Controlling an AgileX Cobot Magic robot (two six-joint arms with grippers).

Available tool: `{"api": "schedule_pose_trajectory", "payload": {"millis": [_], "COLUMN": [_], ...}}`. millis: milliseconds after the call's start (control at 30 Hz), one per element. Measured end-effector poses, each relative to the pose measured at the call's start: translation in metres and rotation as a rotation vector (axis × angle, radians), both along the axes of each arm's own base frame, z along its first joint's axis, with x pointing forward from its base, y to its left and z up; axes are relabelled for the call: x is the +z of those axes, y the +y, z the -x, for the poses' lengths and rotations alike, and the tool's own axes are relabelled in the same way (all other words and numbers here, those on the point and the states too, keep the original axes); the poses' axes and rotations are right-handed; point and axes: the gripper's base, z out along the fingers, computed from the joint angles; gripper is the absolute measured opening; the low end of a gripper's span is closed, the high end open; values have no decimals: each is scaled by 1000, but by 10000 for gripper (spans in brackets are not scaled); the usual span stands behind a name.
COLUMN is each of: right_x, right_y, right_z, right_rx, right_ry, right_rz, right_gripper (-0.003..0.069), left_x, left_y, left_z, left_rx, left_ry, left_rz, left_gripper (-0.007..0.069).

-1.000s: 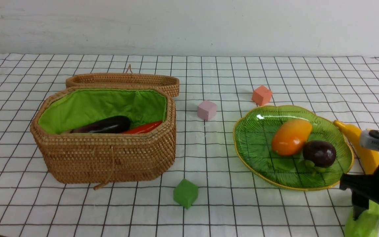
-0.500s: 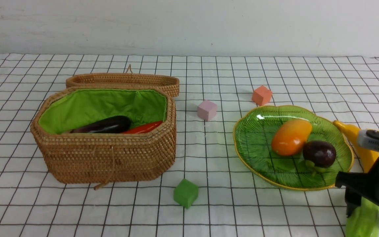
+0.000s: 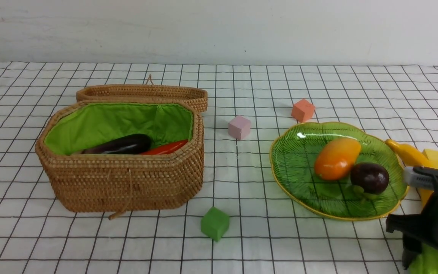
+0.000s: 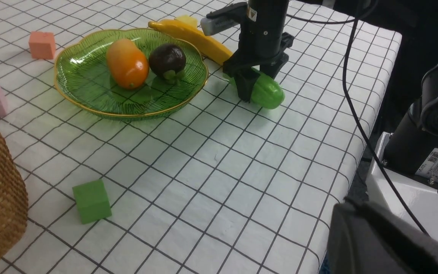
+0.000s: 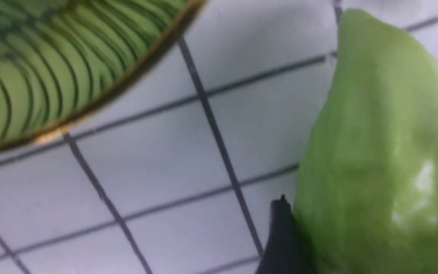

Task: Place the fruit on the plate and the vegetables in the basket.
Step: Take a chayote with your right arm and place it on the basket on the left.

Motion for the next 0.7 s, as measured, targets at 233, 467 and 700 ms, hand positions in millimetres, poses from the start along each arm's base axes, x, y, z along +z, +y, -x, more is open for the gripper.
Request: {"api": "schedule_pose_trajectory", "payload": {"millis": [233, 467, 700], "right_x": [101, 200, 213], "right_y": [28, 160, 290], "right_z": [11, -18, -56], "right_rx": [154, 746, 1154], "right_ry": [-241, -674, -983], "right_rz": [-107, -387, -436], "right_gripper": [468, 468, 468], "left_x": [4, 3, -1], "left_y": [4, 16, 32], "left_z": [-8, -22, -32], "left_rx": [120, 361, 578], "left_ry": [20, 72, 83], "left_rz": [62, 97, 73], "left_gripper": [-1, 1, 2]}}
